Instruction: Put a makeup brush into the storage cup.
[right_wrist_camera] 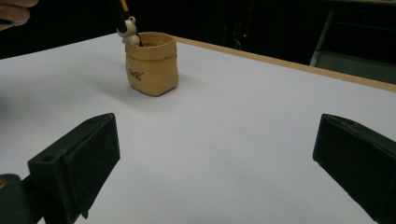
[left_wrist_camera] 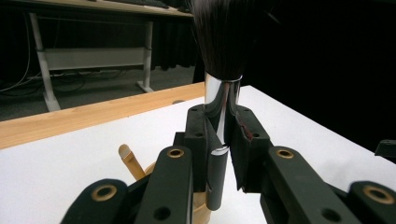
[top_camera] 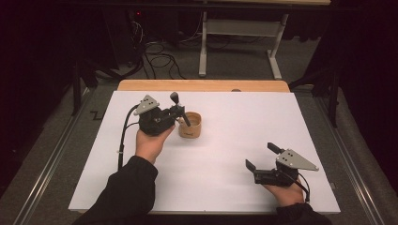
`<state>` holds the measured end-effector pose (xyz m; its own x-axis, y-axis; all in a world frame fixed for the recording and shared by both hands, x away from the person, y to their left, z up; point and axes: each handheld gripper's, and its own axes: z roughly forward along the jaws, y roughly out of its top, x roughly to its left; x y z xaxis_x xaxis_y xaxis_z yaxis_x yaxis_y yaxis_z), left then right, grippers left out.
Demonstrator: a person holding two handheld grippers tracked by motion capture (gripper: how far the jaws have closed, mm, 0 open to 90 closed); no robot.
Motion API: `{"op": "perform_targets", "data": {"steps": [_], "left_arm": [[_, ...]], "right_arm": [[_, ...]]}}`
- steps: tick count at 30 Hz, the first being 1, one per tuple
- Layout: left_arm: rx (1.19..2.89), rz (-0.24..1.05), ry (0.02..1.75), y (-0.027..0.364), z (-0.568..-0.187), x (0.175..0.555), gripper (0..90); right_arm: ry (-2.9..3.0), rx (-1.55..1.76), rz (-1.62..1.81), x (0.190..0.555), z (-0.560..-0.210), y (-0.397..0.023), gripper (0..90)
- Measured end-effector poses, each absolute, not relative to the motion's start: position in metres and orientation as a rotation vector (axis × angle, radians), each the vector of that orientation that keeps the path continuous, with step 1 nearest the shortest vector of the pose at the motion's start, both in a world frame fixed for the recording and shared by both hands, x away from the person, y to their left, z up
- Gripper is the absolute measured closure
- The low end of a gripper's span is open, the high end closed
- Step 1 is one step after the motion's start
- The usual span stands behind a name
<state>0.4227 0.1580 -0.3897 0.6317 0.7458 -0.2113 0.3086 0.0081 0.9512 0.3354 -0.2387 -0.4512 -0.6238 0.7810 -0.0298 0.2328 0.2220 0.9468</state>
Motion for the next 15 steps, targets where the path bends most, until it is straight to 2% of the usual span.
{"op": "perform_targets", "data": {"steps": [15], "left_arm": [[1.578,0.445,0.913,0.147,-0.386,0.433,77.9]], "right_arm": [[1.999,0.94,1.404,0.335,-0.453,-0.238,0.9]]}}
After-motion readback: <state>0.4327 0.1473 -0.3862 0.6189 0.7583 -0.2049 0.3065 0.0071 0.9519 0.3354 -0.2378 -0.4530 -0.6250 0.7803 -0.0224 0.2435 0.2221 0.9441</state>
